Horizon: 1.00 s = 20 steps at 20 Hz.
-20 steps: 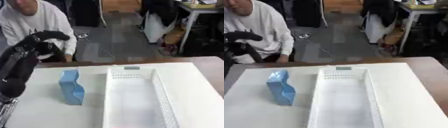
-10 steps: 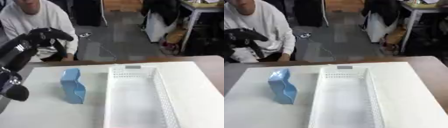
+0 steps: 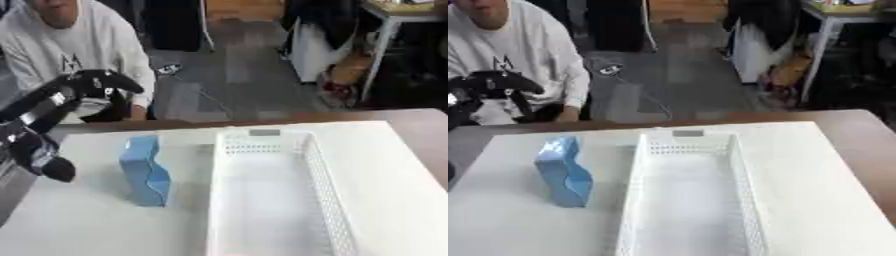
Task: Pick up objects on the table and place them in the box.
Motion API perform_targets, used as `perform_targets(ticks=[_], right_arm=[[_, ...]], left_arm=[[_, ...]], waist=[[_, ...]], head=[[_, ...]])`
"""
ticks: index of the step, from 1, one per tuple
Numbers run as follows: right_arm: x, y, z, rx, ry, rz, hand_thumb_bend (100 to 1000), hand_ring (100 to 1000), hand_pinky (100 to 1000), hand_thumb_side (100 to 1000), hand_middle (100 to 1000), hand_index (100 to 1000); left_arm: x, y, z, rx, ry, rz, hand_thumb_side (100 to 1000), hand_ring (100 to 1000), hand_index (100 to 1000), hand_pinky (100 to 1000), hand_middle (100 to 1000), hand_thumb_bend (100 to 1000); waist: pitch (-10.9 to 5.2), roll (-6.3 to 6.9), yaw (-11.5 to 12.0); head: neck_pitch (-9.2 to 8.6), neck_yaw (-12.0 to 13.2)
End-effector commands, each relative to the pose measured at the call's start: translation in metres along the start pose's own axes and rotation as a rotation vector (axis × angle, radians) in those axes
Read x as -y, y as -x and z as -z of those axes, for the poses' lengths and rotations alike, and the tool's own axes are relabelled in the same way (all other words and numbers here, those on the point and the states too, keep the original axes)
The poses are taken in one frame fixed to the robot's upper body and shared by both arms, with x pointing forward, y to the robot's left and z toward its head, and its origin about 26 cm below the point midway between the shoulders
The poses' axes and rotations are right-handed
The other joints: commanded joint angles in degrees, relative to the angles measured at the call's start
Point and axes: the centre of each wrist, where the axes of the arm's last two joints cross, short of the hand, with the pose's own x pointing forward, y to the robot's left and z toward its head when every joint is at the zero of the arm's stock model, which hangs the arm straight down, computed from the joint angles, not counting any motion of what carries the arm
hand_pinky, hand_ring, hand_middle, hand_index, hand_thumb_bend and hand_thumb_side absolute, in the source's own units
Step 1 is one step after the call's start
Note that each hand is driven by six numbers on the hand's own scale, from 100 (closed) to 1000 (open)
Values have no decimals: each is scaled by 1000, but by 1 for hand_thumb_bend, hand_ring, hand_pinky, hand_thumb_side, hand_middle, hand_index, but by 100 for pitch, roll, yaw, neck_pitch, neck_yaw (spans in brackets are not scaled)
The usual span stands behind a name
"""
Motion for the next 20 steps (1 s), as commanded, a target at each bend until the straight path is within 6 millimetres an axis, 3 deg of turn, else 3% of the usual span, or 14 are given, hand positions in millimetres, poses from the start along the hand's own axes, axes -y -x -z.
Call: perform_targets(ticks=[1, 20], right_arm=[[2, -2, 10, 37, -10, 3, 100, 558, 340, 612, 663, 694], [2, -1, 14, 30, 23, 13, 100, 547, 342, 626, 648, 684]], left_arm=[[-19, 5, -1, -21, 29, 61, 830, 536, 882, 554, 775, 1000], [-34, 57, -9, -184, 179, 167, 757, 576, 896, 600, 790, 1000]], waist=[[-76, 13, -17], [-73, 37, -101]], head=[[9, 76], [3, 172]])
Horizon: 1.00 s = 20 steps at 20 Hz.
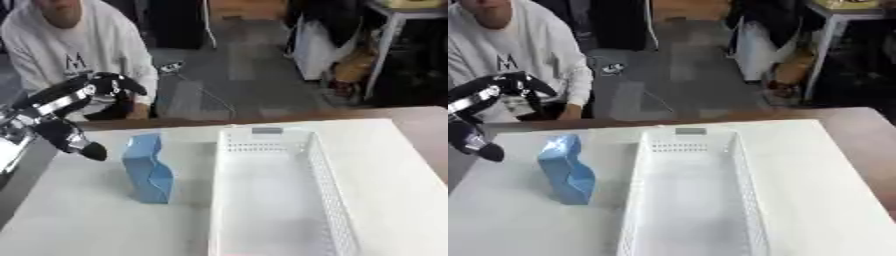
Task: Pick up objects on the table and place them in the box.
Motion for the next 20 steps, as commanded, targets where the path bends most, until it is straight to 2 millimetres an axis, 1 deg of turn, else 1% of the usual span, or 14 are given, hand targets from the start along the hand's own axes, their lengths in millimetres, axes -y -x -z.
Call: perform_targets(ticks=[1, 5, 9, 10, 11, 14, 15, 20], right_arm=[[3, -2, 13, 43, 15, -1, 100, 546, 342, 620, 645, 683], [4, -1, 14, 42, 46, -3, 100, 542, 341, 622, 639, 678], [4, -1, 16, 38, 67, -3, 100, 540, 342, 623, 636, 677], [4, -1, 16, 37, 72, -4, 100, 540, 342, 640, 636, 676], [4, -1, 17, 36, 77, -4, 100, 539, 342, 625, 633, 676], [3, -1, 18, 34, 84, -4, 100, 538, 342, 626, 633, 676], [3, -1, 18, 34, 84, -3, 100, 538, 341, 627, 633, 676], [2, 0, 19, 36, 84, 2, 100, 537, 340, 628, 633, 676]], left_arm=[[-16, 6, -1, -23, 31, 56, 766, 579, 896, 604, 793, 1000], [-15, 15, 2, -45, 78, 90, 767, 595, 904, 619, 800, 1000], [-11, 23, 3, -72, 136, 102, 761, 611, 909, 637, 807, 1000], [-11, 25, 3, -81, 148, 104, 762, 612, 909, 638, 806, 1000], [-11, 27, 2, -93, 162, 108, 759, 623, 912, 648, 812, 1000], [-11, 33, 1, -129, 210, 131, 755, 634, 914, 659, 815, 1000], [-10, 35, 1, -140, 225, 140, 739, 650, 916, 673, 819, 1000], [-5, 41, 1, -175, 303, 174, 714, 670, 923, 691, 825, 1000]], waist=[[-70, 4, -19], [-60, 6, -43], [-52, 10, -61], [-51, 11, -65], [-51, 14, -69], [-46, 20, -79], [-43, 21, -84], [-23, 25, -110]], head=[[-59, 51], [-113, 56], [-101, 68], [-91, 72], [-79, 88], [-65, 99], [-65, 89], [-83, 57]])
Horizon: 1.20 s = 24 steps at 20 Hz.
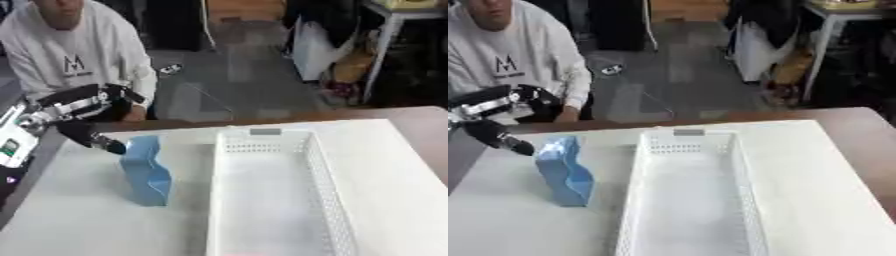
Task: Pick up objects on the table and place them in the box.
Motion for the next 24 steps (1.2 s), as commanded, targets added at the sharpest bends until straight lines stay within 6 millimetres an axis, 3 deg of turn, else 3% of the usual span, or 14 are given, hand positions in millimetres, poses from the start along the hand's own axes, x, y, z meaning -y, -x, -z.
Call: perform_targets(ticks=[1, 13, 24], right_arm=[[1, -2, 11, 48, 6, 11, 100, 536, 340, 628, 633, 676], [2, -3, 10, 38, 6, 11, 100, 535, 339, 675, 633, 676], [3, -3, 8, 31, 2, 9, 100, 534, 338, 676, 633, 675]], left_arm=[[-15, 1, -1, 73, 111, 100, 701, 677, 924, 695, 827, 1000], [-17, 2, 0, 22, 254, 160, 689, 719, 927, 732, 823, 1000], [-13, 3, -1, 19, 309, 146, 632, 687, 885, 708, 793, 1000]], waist=[[-49, -4, -13], [-84, 22, 13], [-107, 26, 30]], head=[[-34, 8], [-18, -109], [18, -112]])
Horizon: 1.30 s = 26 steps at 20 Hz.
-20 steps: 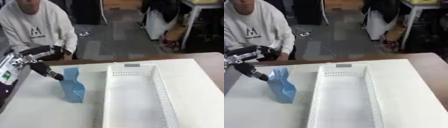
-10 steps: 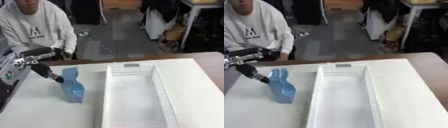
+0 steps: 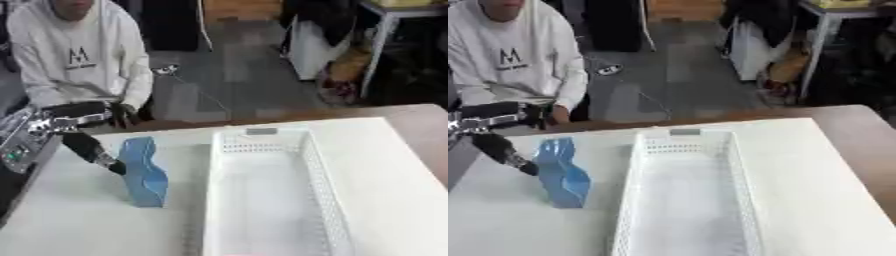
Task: Pick up objects on the table and place them in the box.
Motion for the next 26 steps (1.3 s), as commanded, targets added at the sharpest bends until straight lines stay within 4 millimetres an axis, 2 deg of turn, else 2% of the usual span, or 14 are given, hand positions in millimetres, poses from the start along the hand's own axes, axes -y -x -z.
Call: perform_targets(ticks=[1, 5, 6, 8, 26], right_arm=[[2, -3, 9, 35, -4, 4, 100, 534, 338, 675, 633, 675], [2, -3, 9, 34, -5, 5, 100, 534, 338, 676, 633, 675], [2, -3, 9, 35, -5, 6, 100, 534, 338, 676, 633, 675], [2, -3, 9, 35, -5, 7, 100, 534, 338, 676, 633, 675], [1, -2, 12, 41, 5, 20, 100, 535, 341, 726, 633, 675]], left_arm=[[-21, 2, -10, 109, 130, 113, 627, 687, 884, 709, 792, 1000], [-20, 1, -8, 113, 139, 112, 614, 676, 874, 702, 778, 1000], [-20, 1, -7, 112, 141, 112, 610, 653, 871, 659, 766, 1000], [-19, 1, -5, 113, 148, 114, 607, 648, 871, 640, 762, 1000], [-3, -4, 11, 134, 188, 134, 592, 643, 857, 633, 749, 1000]], waist=[[-83, -10, 7], [-85, -10, 5], [-85, -9, 3], [-85, -8, -1], [-77, 2, -49]], head=[[17, -53], [17, -50], [19, -50], [26, -48], [54, -29]])
